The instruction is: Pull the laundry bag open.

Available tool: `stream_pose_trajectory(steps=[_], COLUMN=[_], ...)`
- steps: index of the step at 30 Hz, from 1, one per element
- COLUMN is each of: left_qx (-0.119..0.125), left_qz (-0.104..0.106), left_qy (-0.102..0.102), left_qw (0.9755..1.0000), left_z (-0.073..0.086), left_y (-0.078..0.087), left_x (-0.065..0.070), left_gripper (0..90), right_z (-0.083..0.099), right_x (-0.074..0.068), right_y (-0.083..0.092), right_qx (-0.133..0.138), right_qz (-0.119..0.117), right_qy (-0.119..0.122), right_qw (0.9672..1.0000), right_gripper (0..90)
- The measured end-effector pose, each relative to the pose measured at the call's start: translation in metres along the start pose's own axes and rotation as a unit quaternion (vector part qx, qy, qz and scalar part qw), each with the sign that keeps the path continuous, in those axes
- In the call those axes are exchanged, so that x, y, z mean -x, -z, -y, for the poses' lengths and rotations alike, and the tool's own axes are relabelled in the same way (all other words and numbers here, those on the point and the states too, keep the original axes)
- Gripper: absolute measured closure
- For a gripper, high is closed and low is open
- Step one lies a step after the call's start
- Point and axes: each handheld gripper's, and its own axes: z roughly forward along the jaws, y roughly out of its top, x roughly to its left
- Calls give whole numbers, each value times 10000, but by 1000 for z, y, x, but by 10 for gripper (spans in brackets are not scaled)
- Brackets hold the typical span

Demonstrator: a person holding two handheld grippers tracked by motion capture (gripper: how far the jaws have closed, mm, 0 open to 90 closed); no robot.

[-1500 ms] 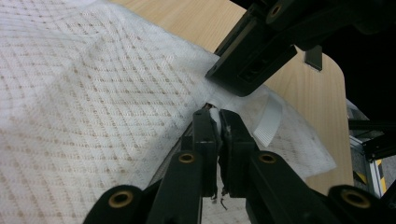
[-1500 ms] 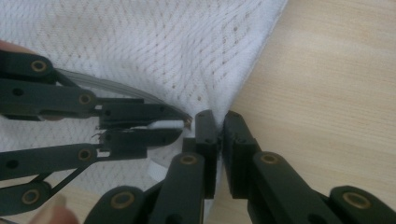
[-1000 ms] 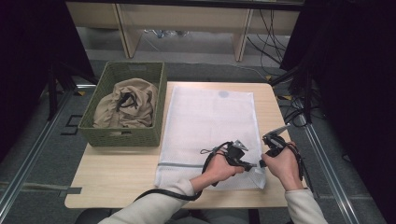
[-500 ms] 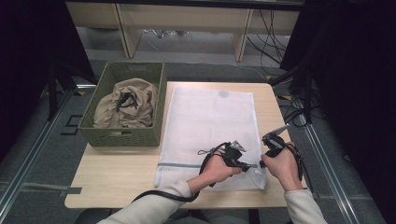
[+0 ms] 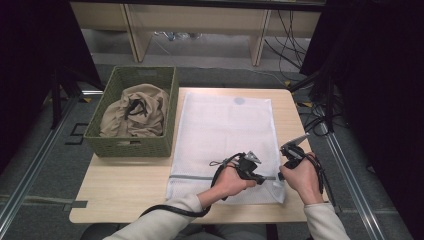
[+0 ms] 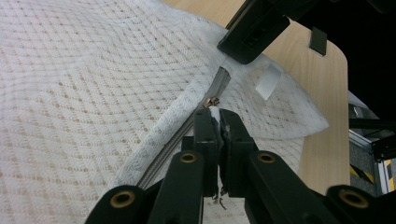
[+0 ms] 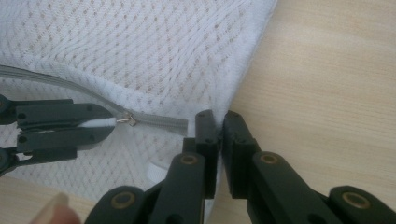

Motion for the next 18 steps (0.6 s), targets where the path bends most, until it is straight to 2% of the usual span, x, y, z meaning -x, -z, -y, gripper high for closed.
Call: stream_pose_trajectory(steps=[4, 6, 7, 8, 9, 10, 16, 18], left_qx=[-23, -54, -61, -26, -48, -37, -37, -150], left_qz=[-3, -65, -116, -91, -95, -55, -61, -157], left_qy=[4, -29, -72, -11, -9, -5, -8, -128], left_qw=[10000, 10000, 9999, 10000, 9999, 10000, 10000, 9997], left_z=[1, 2, 2, 3, 3, 3, 4, 5], left_y=[2, 3, 3, 3, 4, 4, 7, 8], left_x=[0, 0, 0, -1, -2, -2, -1, -1], left_gripper=[867, 867, 866, 867, 866, 867, 867, 867], right_z=[0, 0, 0, 0, 0, 0, 0, 0], right_x=[0, 3, 0, 0, -3, 0, -1, -3], right_y=[0, -3, -1, -1, 1, 0, -1, -1], right_qx=[-10, 186, 49, 48, 40, 55, 44, 111], right_qz=[-34, 5, 93, 117, 125, 33, 59, 198], right_qy=[17, 303, 177, 109, -111, 20, 42, 102], right_qw=[10000, 9994, 9998, 9999, 9999, 10000, 10000, 9997], right_gripper=[866, 866, 866, 866, 867, 866, 866, 866])
